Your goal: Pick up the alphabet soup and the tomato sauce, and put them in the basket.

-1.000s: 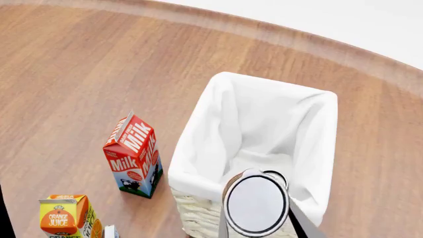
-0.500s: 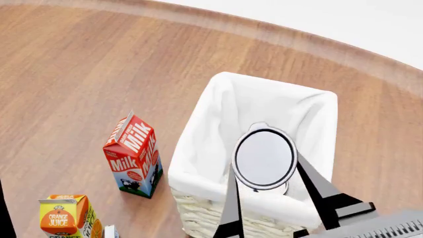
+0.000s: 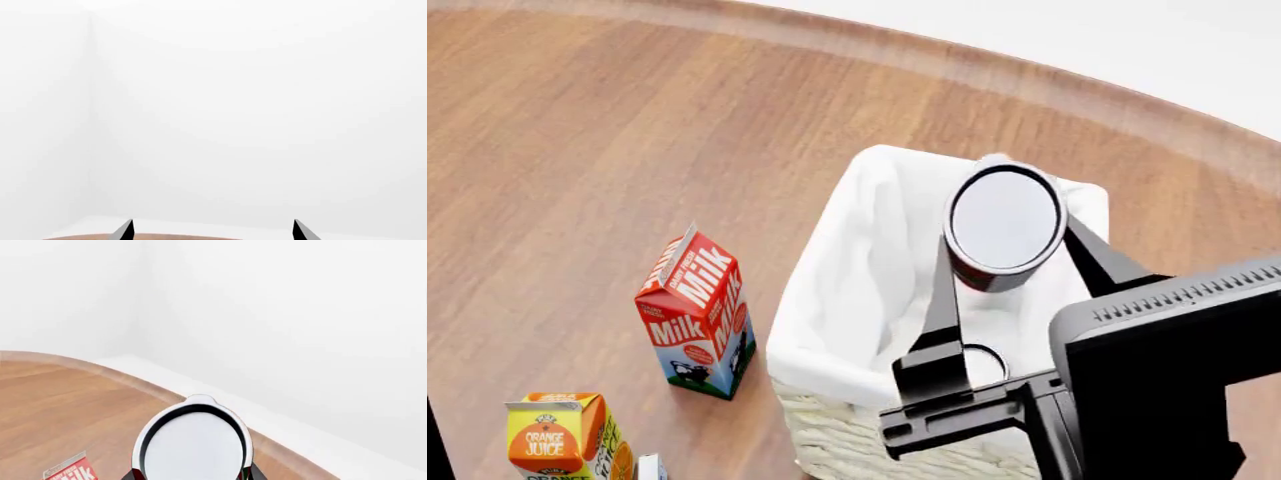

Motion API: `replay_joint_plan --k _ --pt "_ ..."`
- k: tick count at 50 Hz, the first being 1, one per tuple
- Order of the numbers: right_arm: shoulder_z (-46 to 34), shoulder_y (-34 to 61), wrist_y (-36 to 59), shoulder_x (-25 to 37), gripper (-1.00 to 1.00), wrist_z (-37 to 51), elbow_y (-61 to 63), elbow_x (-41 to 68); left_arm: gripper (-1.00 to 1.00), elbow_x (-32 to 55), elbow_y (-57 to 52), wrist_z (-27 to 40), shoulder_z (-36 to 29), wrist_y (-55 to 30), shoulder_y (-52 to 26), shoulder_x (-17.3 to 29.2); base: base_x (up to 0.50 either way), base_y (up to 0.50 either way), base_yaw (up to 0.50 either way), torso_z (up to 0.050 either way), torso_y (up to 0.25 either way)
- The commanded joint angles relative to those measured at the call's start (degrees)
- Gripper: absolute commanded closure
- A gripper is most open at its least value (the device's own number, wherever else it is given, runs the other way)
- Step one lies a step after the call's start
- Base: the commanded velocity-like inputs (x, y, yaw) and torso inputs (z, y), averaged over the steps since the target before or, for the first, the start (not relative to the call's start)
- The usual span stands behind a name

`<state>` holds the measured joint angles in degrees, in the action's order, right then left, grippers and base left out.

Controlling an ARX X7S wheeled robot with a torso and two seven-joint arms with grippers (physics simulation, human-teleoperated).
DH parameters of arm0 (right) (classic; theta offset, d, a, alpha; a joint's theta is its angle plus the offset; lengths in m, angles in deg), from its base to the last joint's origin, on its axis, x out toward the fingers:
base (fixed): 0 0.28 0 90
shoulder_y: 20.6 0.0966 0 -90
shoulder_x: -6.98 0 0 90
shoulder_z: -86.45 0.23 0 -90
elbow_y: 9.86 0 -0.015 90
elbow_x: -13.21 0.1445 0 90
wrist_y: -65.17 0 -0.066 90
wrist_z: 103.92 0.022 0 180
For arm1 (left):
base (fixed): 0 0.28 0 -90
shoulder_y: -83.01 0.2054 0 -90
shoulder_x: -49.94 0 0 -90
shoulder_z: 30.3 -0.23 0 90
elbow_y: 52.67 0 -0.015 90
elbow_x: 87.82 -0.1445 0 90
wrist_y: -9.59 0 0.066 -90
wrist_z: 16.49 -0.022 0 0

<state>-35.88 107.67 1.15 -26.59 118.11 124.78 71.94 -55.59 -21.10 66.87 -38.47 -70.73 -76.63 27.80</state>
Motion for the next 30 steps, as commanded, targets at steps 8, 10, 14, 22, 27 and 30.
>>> replay_joint_plan --k 8,10,14,22,27,30 --pt "-0.5 8.6 6.3 -0.7 1.00 -7.0 -6.9 2.9 -1.00 0.0 0.8 -0.3 0.1 0.2 0.5 -0.3 0.00 0.00 0.00 0.000 0.000" --pt "-0.9 9.3 6.3 -0.8 1.00 -9.0 -7.7 2.2 -1.00 0.1 0.8 -0.4 0.2 0.3 0.5 -0.2 0.00 0.00 0.00 0.000 0.000" --pt "-1.2 11.1 7.5 -0.6 1.00 -10.6 -9.1 1.5 -1.00 0.2 1.0 -0.5 0.3 0.3 0.5 -0.2 0.00 0.00 0.00 0.000 0.000" --pt "-1.6 14.7 11.6 -1.2 1.00 -10.8 -11.8 3.4 -1.00 0.2 0.8 -0.4 0.5 0.0 0.6 -0.4 0.00 0.00 0.00 0.000 0.001" --pt "-3.2 18.3 16.7 -2.3 1.00 -11.6 -14.1 5.4 -1.00 0.3 0.8 -0.5 0.6 0.0 0.7 -0.3 0.00 0.00 0.00 0.000 0.000" --pt "-4.5 20.9 19.9 -2.7 1.00 -12.1 -15.2 5.2 -1.00 0.1 1.1 -0.6 0.5 0.1 1.0 -0.5 0.00 0.00 0.00 0.000 0.000"
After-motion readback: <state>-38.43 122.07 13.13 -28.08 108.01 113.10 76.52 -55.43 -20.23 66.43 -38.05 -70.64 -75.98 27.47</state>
